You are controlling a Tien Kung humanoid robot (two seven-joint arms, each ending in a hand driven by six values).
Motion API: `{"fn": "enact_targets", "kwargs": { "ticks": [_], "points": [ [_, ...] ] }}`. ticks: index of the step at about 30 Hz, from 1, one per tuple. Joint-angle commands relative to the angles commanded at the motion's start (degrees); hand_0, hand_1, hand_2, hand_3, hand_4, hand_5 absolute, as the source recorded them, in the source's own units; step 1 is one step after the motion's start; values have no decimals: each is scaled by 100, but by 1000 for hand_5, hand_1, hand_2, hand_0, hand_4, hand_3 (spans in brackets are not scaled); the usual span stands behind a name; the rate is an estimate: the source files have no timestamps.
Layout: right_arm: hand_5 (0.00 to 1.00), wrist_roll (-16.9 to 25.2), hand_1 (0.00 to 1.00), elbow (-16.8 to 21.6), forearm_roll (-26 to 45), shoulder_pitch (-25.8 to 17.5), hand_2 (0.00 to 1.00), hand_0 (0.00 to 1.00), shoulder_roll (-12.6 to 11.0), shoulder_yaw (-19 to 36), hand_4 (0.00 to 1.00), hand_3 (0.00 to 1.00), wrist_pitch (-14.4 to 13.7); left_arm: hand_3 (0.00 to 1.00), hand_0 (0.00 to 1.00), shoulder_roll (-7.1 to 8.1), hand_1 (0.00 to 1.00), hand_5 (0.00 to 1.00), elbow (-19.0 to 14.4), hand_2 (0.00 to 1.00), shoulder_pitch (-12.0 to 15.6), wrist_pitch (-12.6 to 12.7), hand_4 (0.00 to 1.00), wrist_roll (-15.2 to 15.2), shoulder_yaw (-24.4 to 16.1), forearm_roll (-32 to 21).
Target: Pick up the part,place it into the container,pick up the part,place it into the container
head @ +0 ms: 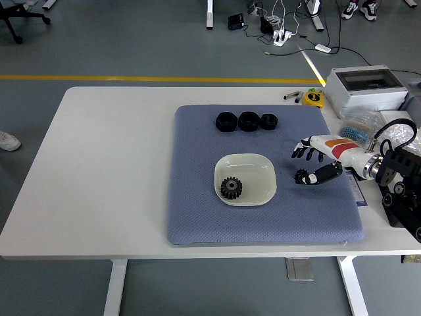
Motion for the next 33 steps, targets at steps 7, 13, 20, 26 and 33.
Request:
{"fn": "enact_targets", "kwargs": {
  "ticks": [7,13,20,26,33],
  "points": [
    [350,-82,512,-396,131,69,596,355,242,-134,975,643,-60,720,762,-21,792,697,-7,810,6,-11,755,5,-9,19],
    [336,-146,494,-564,416,81,579,320,305,-269,925,592,-157,719,761,-22,791,701,-13,809,7,-14,752,15,-3,16],
    [350,-159,486,-779,571,113,567,304,366,-378,909,557,-304,719,761,-32,791,702,-17,809,6,-17,751,28,-22,40],
    [355,-169,477,-954,712,102,557,289,372,-479,892,536,-393,720,760,-43,791,703,-19,809,0,-11,751,29,-24,34],
    [350,-165,452,-1010,813,89,542,255,369,-543,879,522,-457,718,759,-48,791,704,-19,809,-2,-12,750,38,-42,71]
  ]
}}
